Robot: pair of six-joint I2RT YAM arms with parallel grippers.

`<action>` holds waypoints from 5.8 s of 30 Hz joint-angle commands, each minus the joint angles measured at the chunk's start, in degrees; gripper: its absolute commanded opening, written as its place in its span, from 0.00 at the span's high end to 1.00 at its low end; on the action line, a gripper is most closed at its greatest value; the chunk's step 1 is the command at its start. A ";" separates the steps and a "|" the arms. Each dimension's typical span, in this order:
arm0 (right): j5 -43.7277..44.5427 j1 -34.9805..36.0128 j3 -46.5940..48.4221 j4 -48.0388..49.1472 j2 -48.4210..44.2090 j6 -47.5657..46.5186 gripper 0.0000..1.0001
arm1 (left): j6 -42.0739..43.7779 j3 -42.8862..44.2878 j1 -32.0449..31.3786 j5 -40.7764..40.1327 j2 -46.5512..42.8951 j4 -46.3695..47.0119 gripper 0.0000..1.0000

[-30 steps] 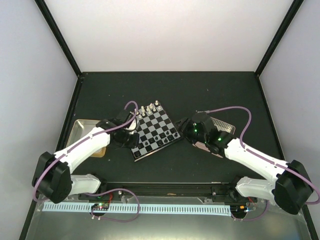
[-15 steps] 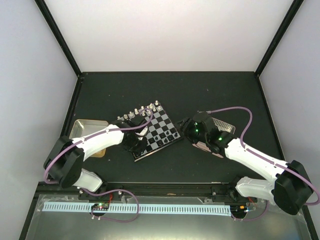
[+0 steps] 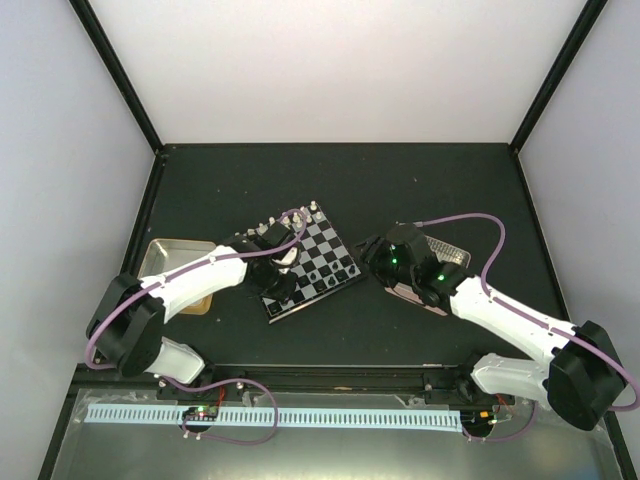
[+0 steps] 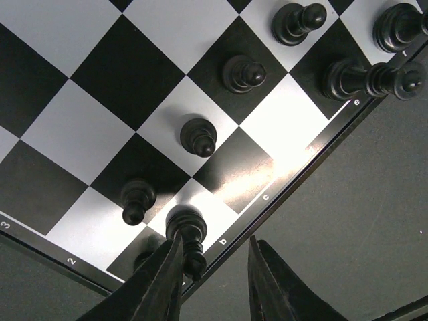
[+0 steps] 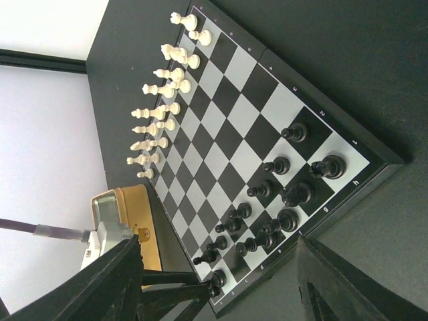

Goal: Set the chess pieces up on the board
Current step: Place the chess piece on the chessboard, then move the chess piece to the chessboard, then pick up the chess piece from the storage box, then place the chess piece on the chessboard.

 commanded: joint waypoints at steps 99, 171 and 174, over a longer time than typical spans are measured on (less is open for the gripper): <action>25.07 -26.38 3.07 -15.02 21.20 -24.34 0.63 | -1.34 2.87 -3.17 -8.89 -18.21 10.15 0.49; -62.69 -10.20 1.54 35.40 -5.74 -38.63 0.88 | -12.71 2.45 -1.47 25.68 -34.08 35.33 0.28; -61.58 -7.54 4.21 28.16 -5.80 -46.84 0.88 | -15.44 3.21 -1.33 28.14 -33.26 35.26 0.29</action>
